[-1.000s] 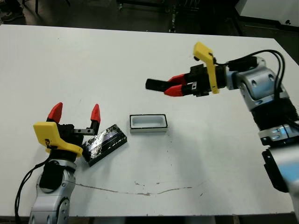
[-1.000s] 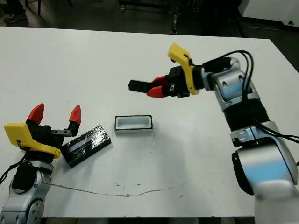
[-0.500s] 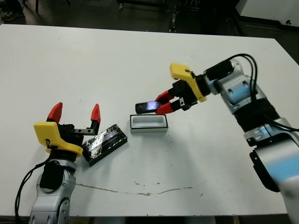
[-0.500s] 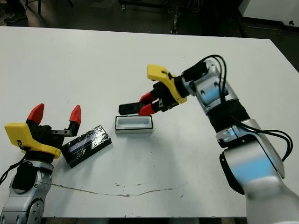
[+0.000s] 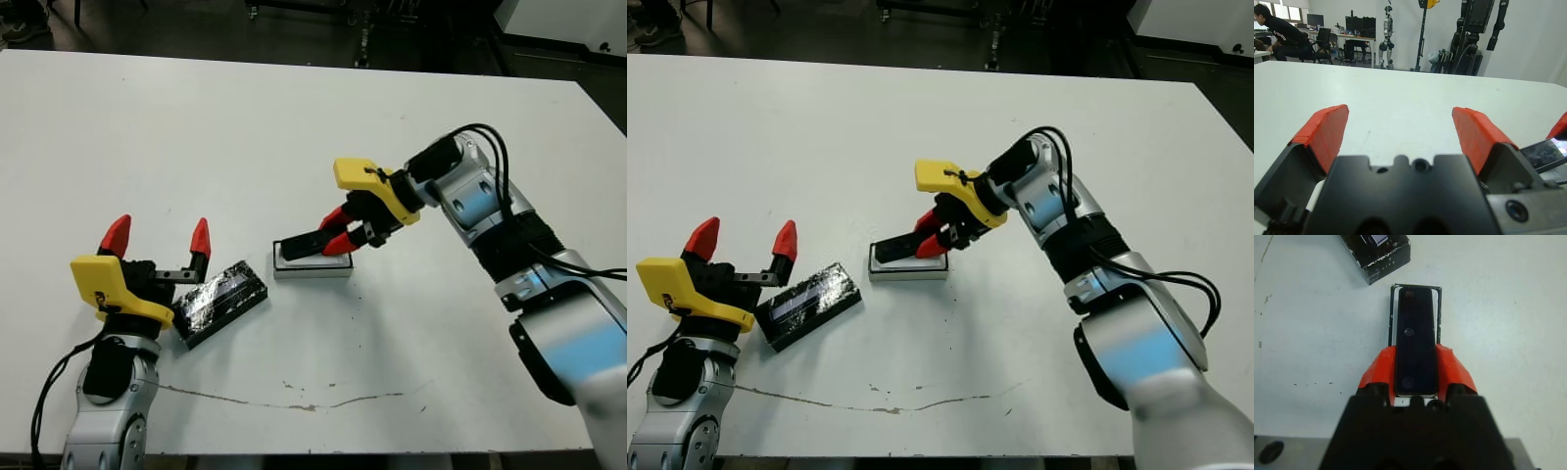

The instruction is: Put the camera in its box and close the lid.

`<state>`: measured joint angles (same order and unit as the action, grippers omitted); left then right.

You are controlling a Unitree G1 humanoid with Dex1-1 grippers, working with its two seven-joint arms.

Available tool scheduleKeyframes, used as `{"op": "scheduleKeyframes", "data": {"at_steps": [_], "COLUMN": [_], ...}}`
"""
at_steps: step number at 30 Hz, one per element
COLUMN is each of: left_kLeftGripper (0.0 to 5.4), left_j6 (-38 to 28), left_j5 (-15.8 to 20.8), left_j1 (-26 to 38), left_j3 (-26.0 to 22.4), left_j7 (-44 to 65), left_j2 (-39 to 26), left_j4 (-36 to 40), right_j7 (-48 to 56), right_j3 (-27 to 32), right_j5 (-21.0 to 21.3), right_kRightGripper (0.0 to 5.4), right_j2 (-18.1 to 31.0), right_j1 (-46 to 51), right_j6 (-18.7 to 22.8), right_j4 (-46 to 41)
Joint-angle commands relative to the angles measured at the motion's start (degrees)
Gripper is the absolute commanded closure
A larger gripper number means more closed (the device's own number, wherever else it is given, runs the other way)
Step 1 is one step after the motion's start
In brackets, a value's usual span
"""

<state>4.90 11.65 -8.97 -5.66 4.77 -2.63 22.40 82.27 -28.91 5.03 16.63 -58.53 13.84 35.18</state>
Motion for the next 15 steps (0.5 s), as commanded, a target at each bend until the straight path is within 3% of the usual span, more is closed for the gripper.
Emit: {"op": "scheduleKeyframes", "data": {"at_steps": [1,15], "left_kLeftGripper": [0.0,0.0], "left_j6": [0.5,0.5], "left_j5": [0.2,-0.3], "left_j1": [-0.4,-0.9], "left_j3": [-0.2,0.1], "left_j7": [0.1,-0.2], "left_j2": [-0.2,0.0], "left_j4": [0.1,0.4], "right_j7": [0.1,-0.6], "right_j3": [-0.3,-0.5], "right_j5": [0.7,1.9], "right_kRightGripper": [3.76,3.76], "right_j2": [-0.2,-1.5], "right_j1": [-0.4,0.8], "right_j6": [-0.1,0.6], "right_j4": [0.8,1.5]}}
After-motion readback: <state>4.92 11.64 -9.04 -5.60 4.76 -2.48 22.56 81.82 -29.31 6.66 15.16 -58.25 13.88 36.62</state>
